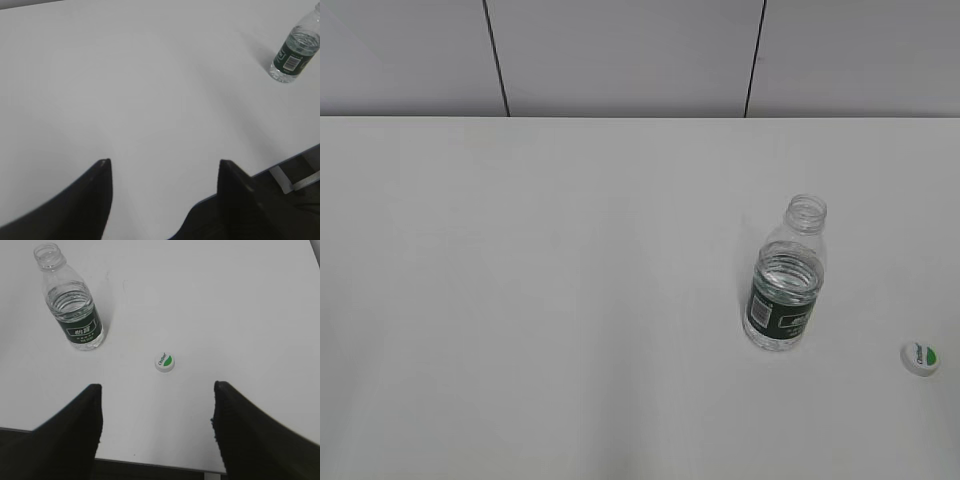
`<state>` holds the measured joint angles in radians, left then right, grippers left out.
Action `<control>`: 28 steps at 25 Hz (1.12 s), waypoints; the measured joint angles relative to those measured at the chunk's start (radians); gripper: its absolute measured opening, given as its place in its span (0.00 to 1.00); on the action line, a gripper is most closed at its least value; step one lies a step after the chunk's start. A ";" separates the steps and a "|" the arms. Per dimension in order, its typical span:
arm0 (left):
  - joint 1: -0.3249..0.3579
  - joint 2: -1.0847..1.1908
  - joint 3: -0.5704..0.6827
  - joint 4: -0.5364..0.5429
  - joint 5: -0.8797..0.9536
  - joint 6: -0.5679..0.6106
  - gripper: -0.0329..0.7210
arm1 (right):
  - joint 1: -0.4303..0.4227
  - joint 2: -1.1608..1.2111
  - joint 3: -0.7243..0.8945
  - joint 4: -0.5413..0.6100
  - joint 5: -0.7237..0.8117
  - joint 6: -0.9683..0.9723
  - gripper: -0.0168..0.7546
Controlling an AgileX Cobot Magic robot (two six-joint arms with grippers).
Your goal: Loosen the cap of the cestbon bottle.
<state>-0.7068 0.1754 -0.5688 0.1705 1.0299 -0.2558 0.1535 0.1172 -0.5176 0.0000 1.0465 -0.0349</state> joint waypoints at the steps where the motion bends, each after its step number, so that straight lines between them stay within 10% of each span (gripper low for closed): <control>1: 0.000 0.000 0.000 0.000 0.000 0.000 0.71 | 0.000 0.000 0.000 0.000 -0.001 0.000 0.71; 14: 0.026 0.000 0.000 0.000 0.000 0.000 0.71 | 0.000 0.000 0.000 0.000 -0.004 0.001 0.71; 28: 0.496 -0.114 0.006 0.000 -0.002 0.000 0.71 | -0.094 0.000 0.000 0.017 -0.004 0.002 0.71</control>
<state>-0.2109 0.0610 -0.5628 0.1705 1.0282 -0.2558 0.0597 0.1172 -0.5176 0.0166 1.0425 -0.0331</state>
